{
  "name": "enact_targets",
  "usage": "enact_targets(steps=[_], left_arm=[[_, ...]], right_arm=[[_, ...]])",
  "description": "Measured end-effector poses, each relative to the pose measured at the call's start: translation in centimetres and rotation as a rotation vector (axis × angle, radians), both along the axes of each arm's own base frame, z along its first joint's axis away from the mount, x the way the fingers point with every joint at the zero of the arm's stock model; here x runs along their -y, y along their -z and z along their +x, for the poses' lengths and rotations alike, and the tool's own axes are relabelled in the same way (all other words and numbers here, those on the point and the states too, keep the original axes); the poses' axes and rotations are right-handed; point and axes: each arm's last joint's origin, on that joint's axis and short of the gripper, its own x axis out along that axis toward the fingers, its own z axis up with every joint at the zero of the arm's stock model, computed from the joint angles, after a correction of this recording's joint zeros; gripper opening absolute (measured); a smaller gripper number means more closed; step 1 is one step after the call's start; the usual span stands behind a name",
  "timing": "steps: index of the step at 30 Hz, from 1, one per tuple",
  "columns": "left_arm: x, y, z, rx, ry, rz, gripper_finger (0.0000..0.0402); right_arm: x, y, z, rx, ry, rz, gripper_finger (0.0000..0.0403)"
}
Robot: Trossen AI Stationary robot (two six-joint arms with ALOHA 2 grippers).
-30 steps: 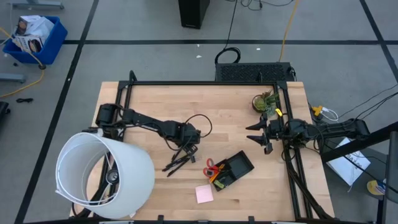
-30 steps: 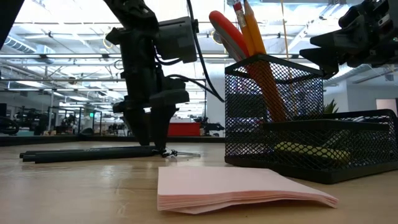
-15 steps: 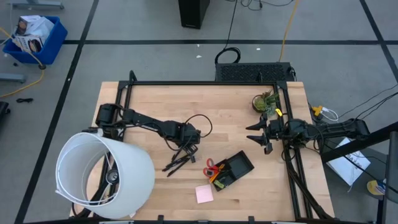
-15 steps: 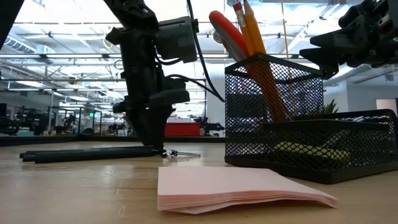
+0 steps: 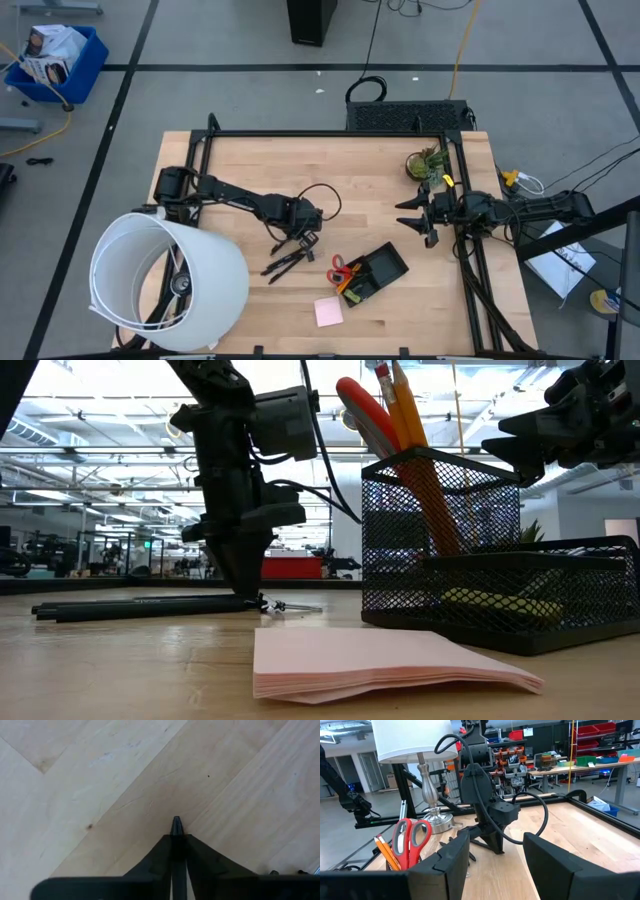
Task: Pick and place office supplies into organizer
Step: Put the black pen into the black desk organizer
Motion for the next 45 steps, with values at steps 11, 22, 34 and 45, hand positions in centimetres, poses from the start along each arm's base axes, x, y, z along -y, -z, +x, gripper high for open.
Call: enact_targets(steps=[11,22,34,45], left_arm=[[0.0,0.0,0.1,0.012,-0.009,0.002,0.0058],[-0.1,-0.8,0.3,0.068,-0.018,0.032,0.0026],[0.6,-3.7,0.4,0.212,0.034,0.141,0.0046],[3.3,-7.3,1.0,0.447,0.163,0.288,0.0047]], right_arm=[[0.0,0.0,0.0,0.000,0.000,0.000,0.0183],[0.0,0.0,0.0,0.000,0.000,0.000,0.0183],[0.0,0.0,0.0,-0.003,0.000,0.000,0.0183],[0.0,0.1,0.0,-0.006,0.000,0.000,0.0183]])
